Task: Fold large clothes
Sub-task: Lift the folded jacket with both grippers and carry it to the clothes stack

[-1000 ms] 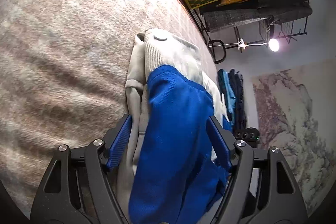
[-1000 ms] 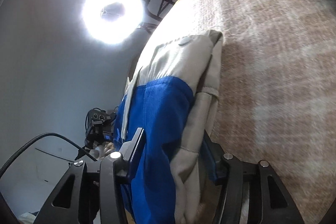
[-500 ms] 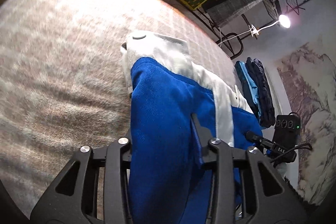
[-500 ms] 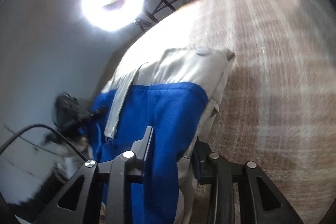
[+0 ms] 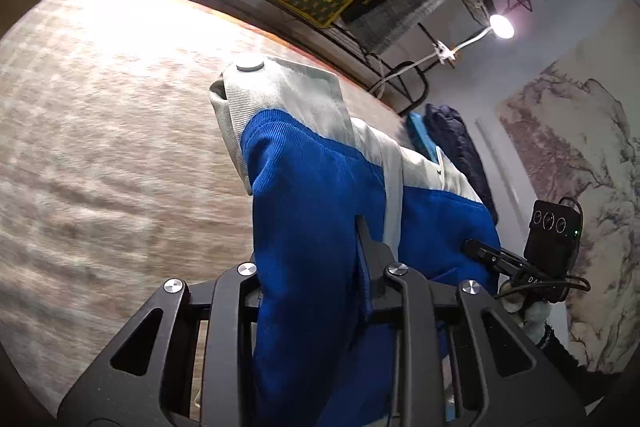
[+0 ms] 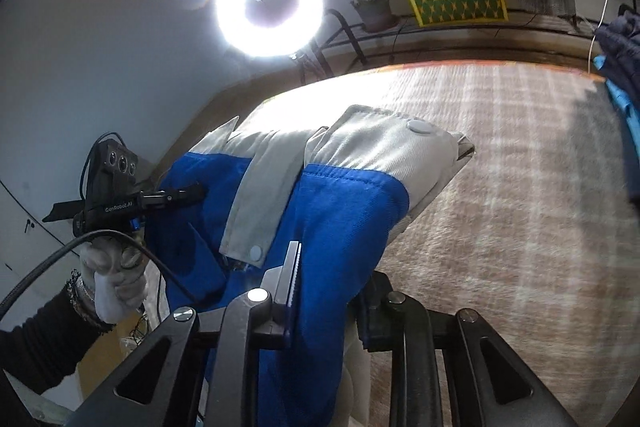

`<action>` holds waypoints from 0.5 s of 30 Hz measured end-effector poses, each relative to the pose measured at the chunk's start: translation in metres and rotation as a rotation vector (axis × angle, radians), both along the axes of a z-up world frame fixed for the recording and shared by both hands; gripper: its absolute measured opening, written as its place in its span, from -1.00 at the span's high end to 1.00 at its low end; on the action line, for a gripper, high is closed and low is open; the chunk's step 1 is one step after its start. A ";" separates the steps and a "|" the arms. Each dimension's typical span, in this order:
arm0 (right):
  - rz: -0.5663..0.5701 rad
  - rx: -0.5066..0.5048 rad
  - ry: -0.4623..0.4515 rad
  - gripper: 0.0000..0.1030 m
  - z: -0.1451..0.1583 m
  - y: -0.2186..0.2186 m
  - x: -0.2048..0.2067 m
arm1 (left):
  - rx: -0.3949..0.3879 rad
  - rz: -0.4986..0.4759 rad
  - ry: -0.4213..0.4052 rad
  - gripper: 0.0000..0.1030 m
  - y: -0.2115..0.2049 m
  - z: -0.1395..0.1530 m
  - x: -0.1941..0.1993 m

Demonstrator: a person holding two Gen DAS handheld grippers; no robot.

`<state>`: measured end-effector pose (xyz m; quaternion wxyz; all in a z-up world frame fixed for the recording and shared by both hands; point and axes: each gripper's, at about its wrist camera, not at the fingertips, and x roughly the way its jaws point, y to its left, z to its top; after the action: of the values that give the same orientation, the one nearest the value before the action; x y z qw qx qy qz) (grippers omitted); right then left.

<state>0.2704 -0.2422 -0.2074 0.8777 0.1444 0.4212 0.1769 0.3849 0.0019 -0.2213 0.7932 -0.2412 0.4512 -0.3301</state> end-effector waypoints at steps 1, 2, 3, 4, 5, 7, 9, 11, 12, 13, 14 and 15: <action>-0.003 -0.008 -0.006 0.57 0.003 -0.004 -0.004 | -0.002 -0.012 -0.008 0.50 -0.006 0.004 -0.001; -0.008 -0.016 -0.013 0.58 0.007 -0.011 -0.005 | -0.004 -0.024 -0.016 0.51 -0.011 0.007 -0.002; -0.015 -0.024 -0.019 0.58 0.012 -0.016 -0.009 | -0.007 -0.036 -0.022 0.51 -0.017 0.010 -0.002; -0.021 -0.030 -0.023 0.58 0.016 -0.021 -0.011 | -0.014 -0.047 -0.027 0.51 -0.024 0.012 -0.003; -0.030 -0.039 -0.028 0.58 0.022 -0.027 -0.015 | -0.026 -0.062 -0.032 0.51 -0.033 0.015 -0.003; -0.044 -0.057 -0.036 0.58 0.029 -0.039 -0.021 | -0.041 -0.083 -0.041 0.52 -0.046 0.020 -0.003; -0.060 -0.075 -0.045 0.58 0.037 -0.050 -0.028 | -0.055 -0.110 -0.048 0.52 -0.065 0.026 -0.003; -0.078 -0.093 -0.055 0.58 0.049 -0.064 -0.037 | -0.061 -0.137 -0.054 0.52 -0.082 0.032 -0.001; -0.087 -0.100 -0.059 0.58 0.053 -0.071 -0.041 | -0.064 -0.150 -0.059 0.53 -0.091 0.036 0.000; -0.096 -0.106 -0.063 0.58 0.058 -0.076 -0.043 | -0.069 -0.165 -0.066 0.53 -0.102 0.041 0.001; -0.108 -0.113 -0.070 0.58 0.064 -0.085 -0.049 | -0.072 -0.177 -0.073 0.53 -0.110 0.045 0.001; -0.117 -0.116 -0.074 0.58 0.068 -0.090 -0.053 | -0.078 -0.192 -0.083 0.53 -0.122 0.051 0.002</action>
<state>0.2173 -0.3317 -0.1396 0.9085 0.1110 0.3887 0.1058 0.3874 -0.1203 -0.1702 0.7658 -0.2135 0.4260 -0.4318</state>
